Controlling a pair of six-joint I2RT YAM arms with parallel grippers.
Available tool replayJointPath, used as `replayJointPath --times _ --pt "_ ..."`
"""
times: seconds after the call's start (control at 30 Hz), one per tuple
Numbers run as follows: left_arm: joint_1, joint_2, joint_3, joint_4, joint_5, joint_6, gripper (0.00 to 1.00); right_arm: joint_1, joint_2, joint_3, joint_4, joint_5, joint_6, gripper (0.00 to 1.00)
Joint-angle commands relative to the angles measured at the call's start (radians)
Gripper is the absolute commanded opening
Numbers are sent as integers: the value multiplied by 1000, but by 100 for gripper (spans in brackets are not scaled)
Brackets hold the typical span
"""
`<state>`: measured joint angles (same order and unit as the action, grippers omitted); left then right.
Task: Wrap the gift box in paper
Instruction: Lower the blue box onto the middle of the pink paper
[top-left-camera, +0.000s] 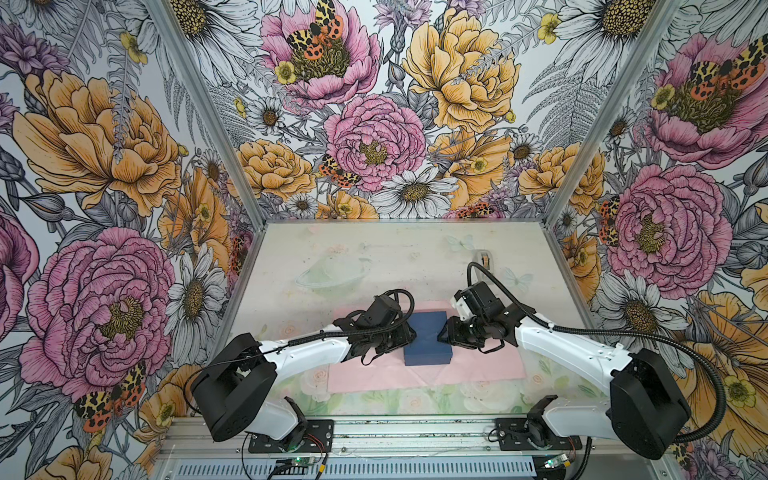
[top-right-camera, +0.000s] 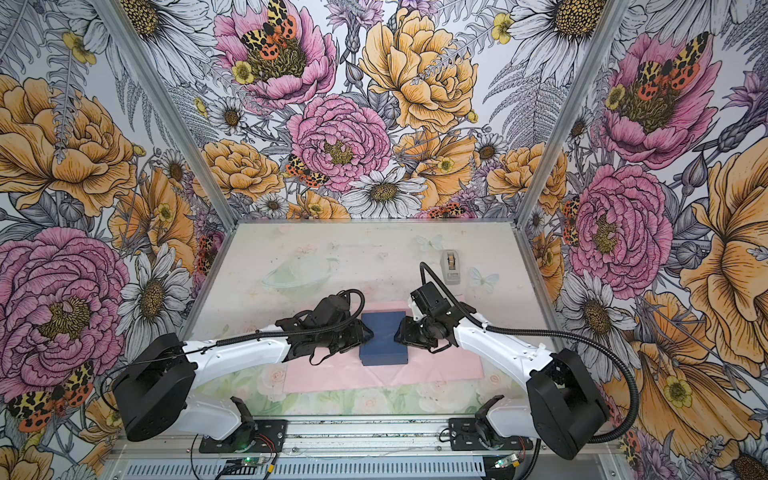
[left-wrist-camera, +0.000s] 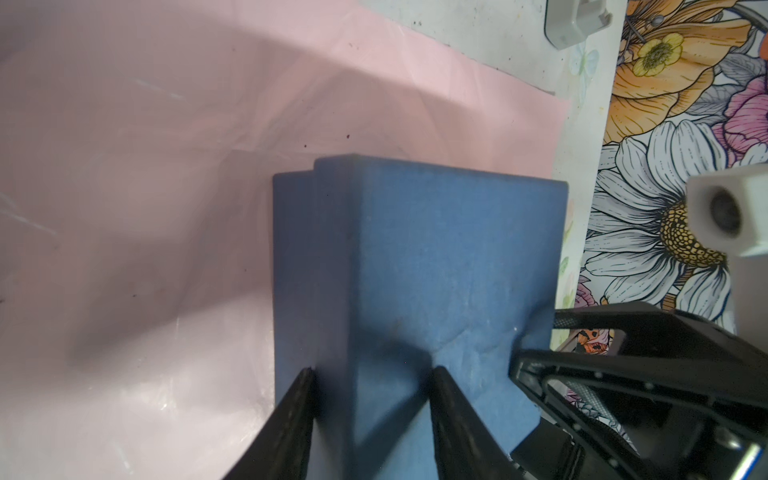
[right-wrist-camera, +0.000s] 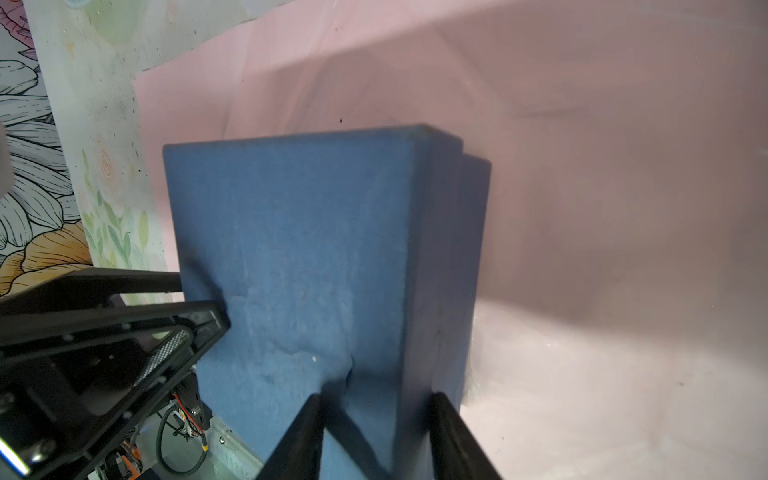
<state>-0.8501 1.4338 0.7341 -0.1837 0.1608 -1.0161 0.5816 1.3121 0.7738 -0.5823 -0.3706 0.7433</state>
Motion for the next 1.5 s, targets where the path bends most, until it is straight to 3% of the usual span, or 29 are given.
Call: replayJointPath --times 0.0,0.43,0.83,1.17,1.37,1.47 --pt "-14 17 -8 85 13 -5 45 12 14 -18 45 20 -3 43" --pt "-4 62 -59 131 -23 -14 44 9 86 -9 45 126 -51 41" --pt "88 137 2 148 10 67 44 -15 163 111 50 171 -94 41" --pt "157 152 69 109 22 143 46 -42 180 179 50 141 -120 45" --pt "166 113 116 66 28 175 59 -85 79 179 35 97 -118 60" --pt "162 56 120 42 23 174 64 -138 -5 147 1 60 -116 62"
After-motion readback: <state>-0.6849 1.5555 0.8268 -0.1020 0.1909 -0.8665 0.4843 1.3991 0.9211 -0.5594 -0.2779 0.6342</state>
